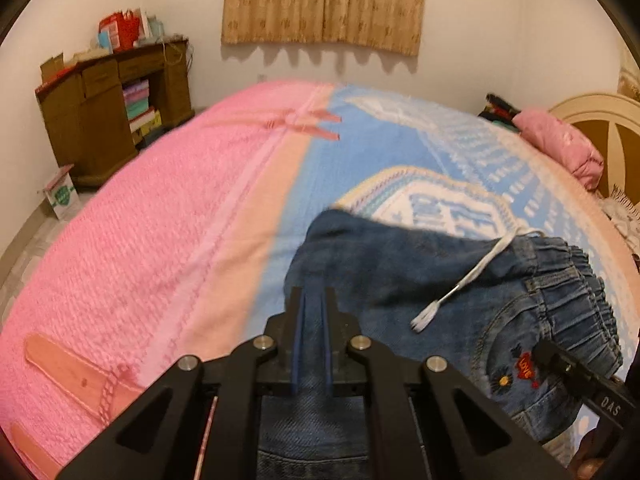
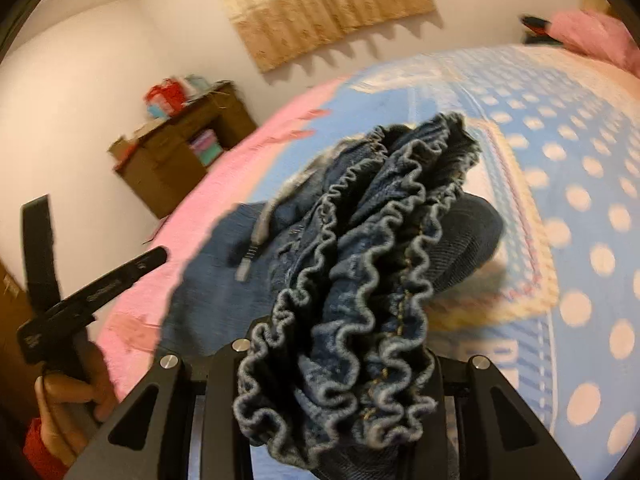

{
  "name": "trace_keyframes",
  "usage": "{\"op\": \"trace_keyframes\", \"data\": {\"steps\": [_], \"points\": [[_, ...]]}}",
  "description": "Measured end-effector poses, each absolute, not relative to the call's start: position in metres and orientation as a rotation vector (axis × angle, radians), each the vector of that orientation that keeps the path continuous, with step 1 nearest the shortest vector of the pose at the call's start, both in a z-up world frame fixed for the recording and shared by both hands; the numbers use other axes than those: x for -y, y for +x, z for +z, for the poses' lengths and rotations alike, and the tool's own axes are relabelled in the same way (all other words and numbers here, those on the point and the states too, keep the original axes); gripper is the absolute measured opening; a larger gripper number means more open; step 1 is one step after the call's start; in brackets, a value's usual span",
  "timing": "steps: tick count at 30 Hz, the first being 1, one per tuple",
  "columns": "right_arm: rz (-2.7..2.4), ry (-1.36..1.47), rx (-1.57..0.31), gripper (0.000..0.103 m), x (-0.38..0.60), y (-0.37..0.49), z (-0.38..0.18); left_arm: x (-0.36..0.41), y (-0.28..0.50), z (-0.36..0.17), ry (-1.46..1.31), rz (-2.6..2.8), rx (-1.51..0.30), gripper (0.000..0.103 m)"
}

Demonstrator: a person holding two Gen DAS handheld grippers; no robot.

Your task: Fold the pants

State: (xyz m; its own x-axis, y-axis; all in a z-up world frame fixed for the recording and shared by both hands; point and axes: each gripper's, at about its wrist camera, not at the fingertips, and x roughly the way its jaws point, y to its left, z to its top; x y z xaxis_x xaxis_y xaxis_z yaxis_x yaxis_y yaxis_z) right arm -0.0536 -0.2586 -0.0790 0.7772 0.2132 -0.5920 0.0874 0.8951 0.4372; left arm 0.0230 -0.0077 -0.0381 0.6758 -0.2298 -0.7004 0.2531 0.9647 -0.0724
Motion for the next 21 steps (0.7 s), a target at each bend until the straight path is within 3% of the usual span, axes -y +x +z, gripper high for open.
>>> {"op": "trace_keyframes", "data": {"steps": [13, 16, 18, 21], "points": [[0.013, 0.226, -0.725, 0.037, 0.257, -0.026, -0.092, 0.020, 0.029, -0.075, 0.122, -0.216, -0.868, 0.009], [-0.014, 0.275, -0.749, 0.045, 0.270, -0.024, -0.111, 0.024, 0.030, -0.083, 0.156, -0.201, -0.877, 0.009], [-0.045, 0.340, -0.777, 0.070, 0.284, -0.020, -0.114, 0.028, 0.029, -0.087, 0.196, -0.193, -0.879, 0.009], [-0.040, 0.353, -0.793, 0.075, 0.287, -0.021, -0.112, 0.037, 0.028, -0.093, 0.270, -0.183, -0.883, 0.009]]}}
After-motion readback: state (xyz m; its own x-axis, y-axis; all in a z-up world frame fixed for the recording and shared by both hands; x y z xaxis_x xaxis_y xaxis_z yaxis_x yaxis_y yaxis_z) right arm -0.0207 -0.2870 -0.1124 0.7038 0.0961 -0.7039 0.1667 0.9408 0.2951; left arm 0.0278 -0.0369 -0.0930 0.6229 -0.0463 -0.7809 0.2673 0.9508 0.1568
